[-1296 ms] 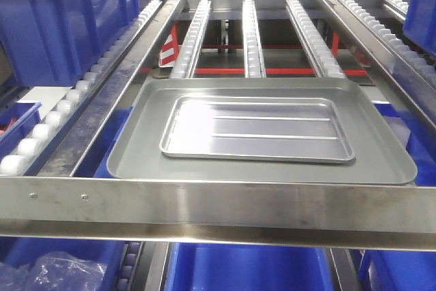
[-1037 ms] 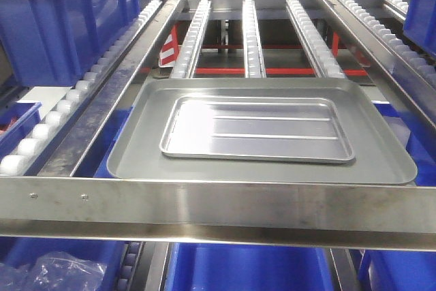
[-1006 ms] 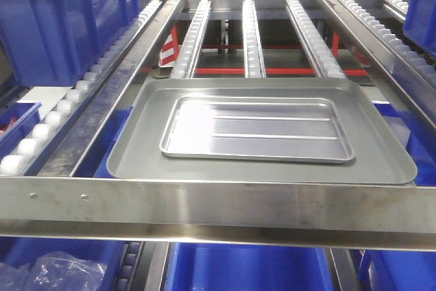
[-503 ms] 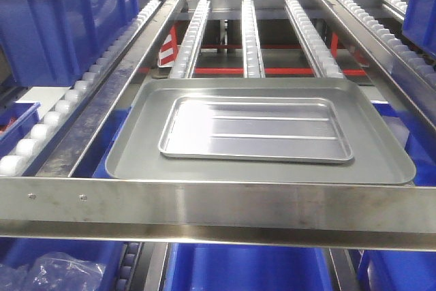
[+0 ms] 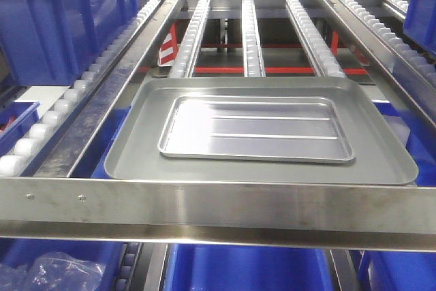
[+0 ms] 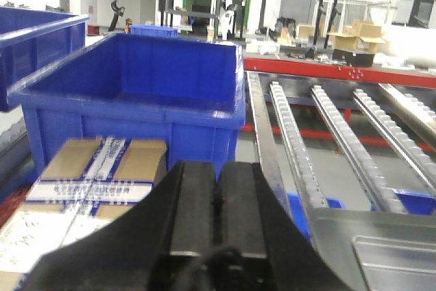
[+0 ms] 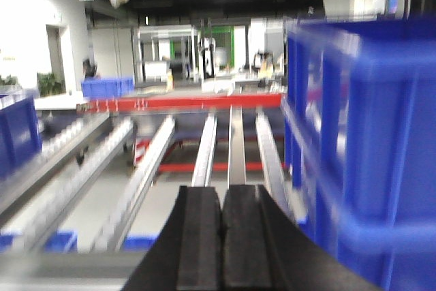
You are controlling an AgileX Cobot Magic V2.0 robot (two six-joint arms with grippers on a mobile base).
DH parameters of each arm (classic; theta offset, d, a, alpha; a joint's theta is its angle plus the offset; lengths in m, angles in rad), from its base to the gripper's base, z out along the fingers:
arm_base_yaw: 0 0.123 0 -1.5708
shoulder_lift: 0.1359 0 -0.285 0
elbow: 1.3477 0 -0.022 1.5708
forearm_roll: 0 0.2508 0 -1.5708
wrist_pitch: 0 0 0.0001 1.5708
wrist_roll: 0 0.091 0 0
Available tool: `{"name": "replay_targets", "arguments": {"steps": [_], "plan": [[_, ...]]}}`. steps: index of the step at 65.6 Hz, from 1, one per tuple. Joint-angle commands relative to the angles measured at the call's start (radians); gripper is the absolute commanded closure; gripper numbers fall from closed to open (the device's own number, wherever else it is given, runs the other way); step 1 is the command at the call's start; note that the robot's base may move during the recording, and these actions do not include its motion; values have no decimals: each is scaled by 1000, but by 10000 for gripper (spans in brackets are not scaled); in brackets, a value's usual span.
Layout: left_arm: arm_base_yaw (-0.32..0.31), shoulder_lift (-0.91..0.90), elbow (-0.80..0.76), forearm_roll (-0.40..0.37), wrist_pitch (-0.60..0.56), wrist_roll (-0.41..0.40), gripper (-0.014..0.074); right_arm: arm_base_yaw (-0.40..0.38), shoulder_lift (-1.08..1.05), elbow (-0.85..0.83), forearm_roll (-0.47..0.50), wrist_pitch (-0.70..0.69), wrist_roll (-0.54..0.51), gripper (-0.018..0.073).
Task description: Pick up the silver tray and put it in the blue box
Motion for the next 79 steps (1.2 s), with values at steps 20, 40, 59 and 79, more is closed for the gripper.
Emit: {"name": "replay_targets", "arguments": {"steps": [20, 40, 59, 79], "plan": [[-103, 489, -409, -43, 247, 30, 325, 1, 331, -238, -2, -24, -7, 212], [-395, 820, -464, -97, 76, 30, 281, 226, 611, -370, -2, 100, -7, 159], [-619, 1092, -666, -83, 54, 38, 315, 432, 985, -647, -2, 439, -7, 159], [-619, 1449, -1034, 188, 553, -190, 315, 423, 1306, -913, -2, 634, 67, 159]]}}
